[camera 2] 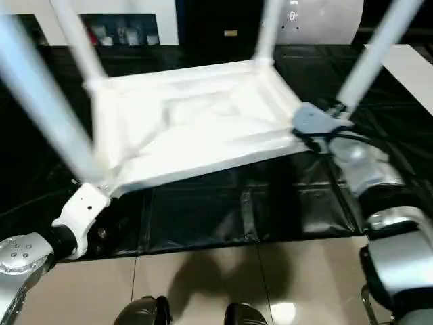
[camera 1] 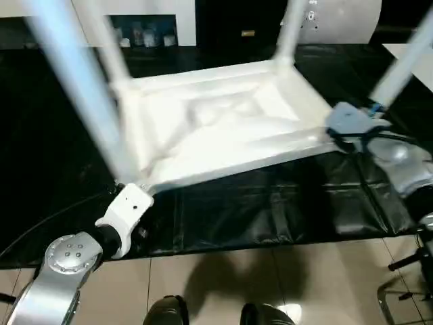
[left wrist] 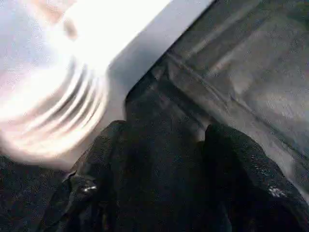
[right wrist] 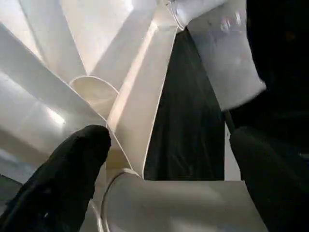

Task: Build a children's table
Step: Rotate leg to tighten, then rotate table base

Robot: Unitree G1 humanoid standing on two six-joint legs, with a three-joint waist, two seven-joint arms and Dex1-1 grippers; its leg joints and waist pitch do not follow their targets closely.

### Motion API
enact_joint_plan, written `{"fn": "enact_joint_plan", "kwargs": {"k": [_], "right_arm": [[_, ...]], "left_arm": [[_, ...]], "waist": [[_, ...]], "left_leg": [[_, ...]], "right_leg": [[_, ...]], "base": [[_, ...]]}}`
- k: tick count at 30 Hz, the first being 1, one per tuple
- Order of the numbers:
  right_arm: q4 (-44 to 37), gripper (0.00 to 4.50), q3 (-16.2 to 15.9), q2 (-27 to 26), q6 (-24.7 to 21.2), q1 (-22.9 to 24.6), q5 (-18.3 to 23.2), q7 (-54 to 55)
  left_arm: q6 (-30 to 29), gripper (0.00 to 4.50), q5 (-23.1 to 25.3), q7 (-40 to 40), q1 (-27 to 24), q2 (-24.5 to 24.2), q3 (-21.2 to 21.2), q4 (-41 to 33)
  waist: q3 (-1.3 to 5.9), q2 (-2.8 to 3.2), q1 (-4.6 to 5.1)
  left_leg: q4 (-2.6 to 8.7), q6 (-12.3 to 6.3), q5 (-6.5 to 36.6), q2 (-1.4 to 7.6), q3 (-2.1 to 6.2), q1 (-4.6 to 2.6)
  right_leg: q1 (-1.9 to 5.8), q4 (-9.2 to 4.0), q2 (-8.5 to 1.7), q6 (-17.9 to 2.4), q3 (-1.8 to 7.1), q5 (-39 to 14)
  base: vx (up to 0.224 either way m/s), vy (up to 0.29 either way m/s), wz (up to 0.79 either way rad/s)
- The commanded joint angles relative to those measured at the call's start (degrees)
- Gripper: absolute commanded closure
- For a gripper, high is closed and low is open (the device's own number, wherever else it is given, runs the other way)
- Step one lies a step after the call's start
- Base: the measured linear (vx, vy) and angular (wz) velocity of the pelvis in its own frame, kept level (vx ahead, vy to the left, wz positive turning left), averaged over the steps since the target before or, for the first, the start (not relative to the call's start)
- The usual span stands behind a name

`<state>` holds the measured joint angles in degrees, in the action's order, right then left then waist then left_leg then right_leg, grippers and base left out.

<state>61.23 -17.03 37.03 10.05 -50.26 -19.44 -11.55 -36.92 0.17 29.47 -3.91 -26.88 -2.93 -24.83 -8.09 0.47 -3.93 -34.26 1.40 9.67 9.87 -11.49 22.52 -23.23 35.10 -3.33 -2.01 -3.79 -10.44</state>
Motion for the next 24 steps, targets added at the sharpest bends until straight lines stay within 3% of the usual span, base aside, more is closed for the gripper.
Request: {"fn": "enact_joint_plan", "kwargs": {"k": [1,2,4,6,7,9,10,11,14,16,17,19,22,23,24], "right_arm": [[0.83,0.0,4.22,0.51,0.75,-0.13,4.21,-1.06],[-0.33,0.0,8.09,-1.51,1.52,1.11,9.64,-5.47],[-2.65,0.0,12.21,-3.98,0.22,2.93,16.01,-10.41],[-4.09,0.0,14.1,-5.22,-0.81,3.92,19.14,-12.74],[-7.08,0.0,15.73,-6.57,-2.02,5.72,22.77,-16.02],[-10.87,0.0,15.88,-7.4,-3.2,8.05,25.03,-18.07],[-17.77,0.0,15.27,-8.5,-5.36,12.32,28.33,-20.99],[-17.77,0.0,15.27,-8.5,-5.36,12.32,28.33,-20.99],[-31.09,0.0,13.79,-10.79,-10.88,21.11,33.23,-25.57],[-36.14,0.0,12.56,-11.97,-14.41,25.3,34.14,-27.72],[-36.14,0.0,12.56,-11.97,-14.41,25.3,34.14,-27.72],[-36.92,0.0,12.16,-12.51,-15.23,26.26,34.2,-27.53],[-37.99,0.0,11.43,-13.53,-17.29,27.39,34.14,-26.78],[-39.6,0.0,10.53,-13.89,-19.82,28.37,34.15,-26.54],[-40.9,0.0,9.91,-14.03,-21.65,29.08,34.21,-26.44]], "left_arm": [[0.95,1.44,-0.86,-1.39,-0.93,1.56,1.9,0.28],[2.11,1.44,-2.11,-1.98,-2.57,3.04,3.33,-0.03],[3.96,1.44,-3.27,-2.47,-4.36,4.09,5.0,-0.12],[5.36,1.44,-3.97,-2.96,-5.06,4.56,6.04,0.1],[7.41,1.44,-4.6,-3.88,-5.73,5.17,7.67,0.63],[9.58,1.44,-4.98,-4.04,-6.08,5.07,9.18,1.13],[12.58,1.44,-6.56,-3.16,-6.23,5.01,11.81,2.01],[12.58,1.44,-6.56,-3.16,-6.23,5.01,11.81,2.01],[17.12,1.44,-9.9,3.34,-5.91,2.06,14.72,3.82],[18.21,1.44,-13.42,6.21,-3.27,1.0,16.89,6.34],[18.21,1.44,-13.42,6.21,-3.27,1.0,16.89,6.34],[18.83,1.21,-13.9,7.49,-2.0,0.22,16.83,7.46],[19.17,0.92,-15.45,10.35,1.21,-0.77,16.2,9.61],[18.68,0.92,-17.35,12.47,3.93,-0.86,15.66,11.16],[18.25,0.87,-18.72,13.79,5.71,-0.78,15.38,12.16]], "waist": [[4.78,0.06,0.54],[4.77,-0.04,0.77],[4.68,-0.3,1.33],[4.7,-0.18,1.69],[4.6,-0.15,1.79],[4.65,-0.08,1.78],[4.2,-0.19,1.52],[4.4,-0.07,1.41],[4.26,-0.32,1.27],[4.1,0.15,0.97],[4.1,0.15,0.97],[4.05,0.16,0.88],[4.07,0.23,0.57],[3.95,0.17,0.58],[4.04,0.17,0.36]], "left_leg": [[3.22,-2.62,13.39,2.99,1.55,-1.36],[3.24,-3.17,13.24,2.96,1.63,-1.07],[3.32,-4.75,13.4,3.1,1.78,-0.78],[3.38,-5.45,12.95,3.31,1.89,-0.84],[3.36,-5.95,12.92,3.3,1.82,-0.89],[3.35,-6.02,12.78,3.37,1.86,-0.88],[3.48,-6.16,13.41,3.12,1.79,-0.97],[3.65,-5.87,13.64,3.45,1.9,-1.11],[4.09,-5.41,14.24,3.57,2.05,-1.36],[4.39,-4.26,15.82,3.59,2.08,-1.79],[4.39,-4.26,15.82,3.59,2.08,-1.79],[4.77,-2.15,17.07,3.8,2.27,-1.81],[4.7,-1.28,17.32,3.64,2.11,-2.09],[4.81,-1.2,17.05,3.54,2.13,-1.97],[4.81,-0.81,17.46,3.59,2.04,-2.32]], "right_leg": [[2.51,-4.22,-4.37,-12.36,3.22,-10.88],[2.69,-4.14,-4.4,-12.47,3.16,-10.67],[2.86,-4.21,-4.43,-12.45,3.03,-10.79],[2.72,-4.28,-4.43,-12.97,2.92,-10.8],[2.64,-4.43,-4.45,-13.42,2.94,-11.08],[2.64,-4.43,-4.44,-13.54,2.89,-11.55],[2.53,-4.97,-4.35,-12.06,2.96,-14.08],[2.49,-4.87,-4.45,-11.68,2.99,-14.55],[2.14,-5.2,-4.39,-10.69,3.01,-16.49],[1.68,-5.35,-4.43,-9.99,3.21,-19.02],[1.68,-5.35,-4.43,-9.99,3.21,-19.02],[1.61,-5.07,-4.63,-10.25,3.29,-19.35],[1.45,-5.18,-4.98,-9.88,3.61,-20.13],[1.53,-5.26,-4.88,-9.64,3.62,-20.14],[1.28,-5.22,-4.81,-9.68,3.72,-19.45]], "base": [[0.0,0.0,0.0],[0.0,0.0,0.0],[0.0,0.0,0.0],[0.0,0.0,0.0],[0.0,0.0,0.0],[0.0,0.0,0.0],[0.0,0.0,0.0],[0.0,0.0,0.0],[0.0,0.0,0.0],[0.0,0.0,0.0],[0.0,0.0,0.0],[0.0,0.0,0.0],[0.0,0.0,0.0],[0.0,0.0,0.0],[0.0,0.0,0.0]]}}
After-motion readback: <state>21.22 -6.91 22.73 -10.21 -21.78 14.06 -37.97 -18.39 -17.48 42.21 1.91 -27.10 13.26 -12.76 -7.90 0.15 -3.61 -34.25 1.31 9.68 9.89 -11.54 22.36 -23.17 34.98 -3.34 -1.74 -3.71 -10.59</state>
